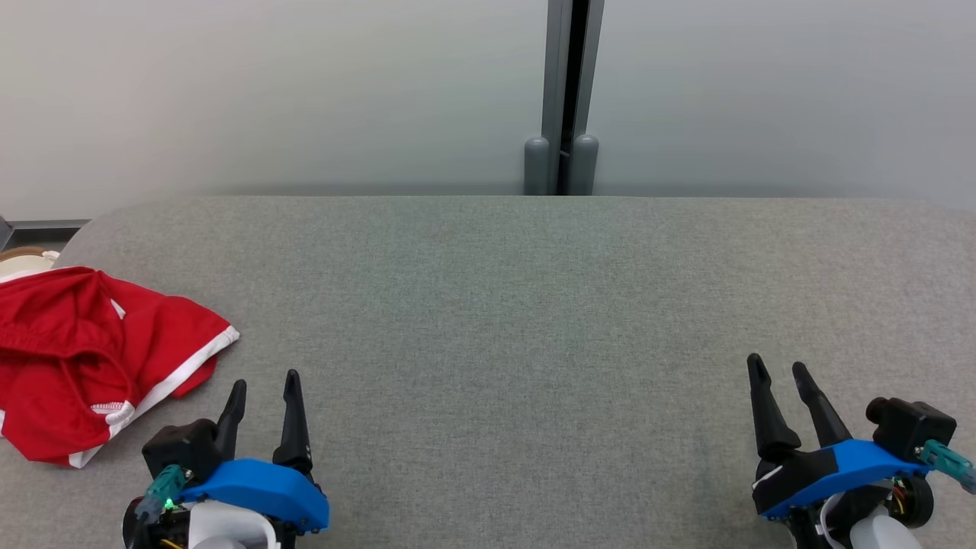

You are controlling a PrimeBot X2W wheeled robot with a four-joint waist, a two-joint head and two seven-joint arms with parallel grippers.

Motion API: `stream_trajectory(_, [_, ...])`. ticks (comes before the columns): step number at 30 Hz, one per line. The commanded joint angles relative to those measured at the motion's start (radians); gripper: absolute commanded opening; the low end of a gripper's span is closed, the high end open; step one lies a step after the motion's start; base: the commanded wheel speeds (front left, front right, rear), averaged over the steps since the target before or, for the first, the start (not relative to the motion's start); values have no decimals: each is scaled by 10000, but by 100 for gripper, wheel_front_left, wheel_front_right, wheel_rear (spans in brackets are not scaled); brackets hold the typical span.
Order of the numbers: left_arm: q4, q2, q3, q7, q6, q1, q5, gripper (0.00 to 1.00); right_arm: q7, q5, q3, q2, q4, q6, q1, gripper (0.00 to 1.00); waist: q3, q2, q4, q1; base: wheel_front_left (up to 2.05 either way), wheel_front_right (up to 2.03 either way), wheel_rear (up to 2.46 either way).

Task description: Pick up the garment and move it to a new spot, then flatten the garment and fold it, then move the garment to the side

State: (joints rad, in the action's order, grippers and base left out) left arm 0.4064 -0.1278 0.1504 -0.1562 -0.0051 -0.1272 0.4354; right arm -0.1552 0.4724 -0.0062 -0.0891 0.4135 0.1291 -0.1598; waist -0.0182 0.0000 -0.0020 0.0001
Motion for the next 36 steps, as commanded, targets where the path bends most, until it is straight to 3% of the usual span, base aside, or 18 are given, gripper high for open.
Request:
stream_trajectory(1, [-16, -95, 115, -94, 92, -186, -279, 100, -108, -311, 6, -9, -21, 22, -181, 100, 5, 0, -12, 0, 0, 0, 0])
stream_trajectory(9, [266, -18, 173, -283, 557, 70, -882, 100, -294, -1438, -126, 133, 326, 22, -60, 100, 33, 0, -77, -1, 0, 0, 0])
stream_trajectory(29, [607, 56, 134, -695, 740, 128, -2295, 100, -706, -3283, -212, 277, 1195, 17, -306, 100, -112, 0, 34, -1, 0, 0, 0])
stream_trajectory(36, [772, 173, 7, -836, 780, 44, -2756, 100, -848, -3850, -109, 222, 1291, 17, -341, 100, -356, 0, 610, -1, 0, 0, 0])
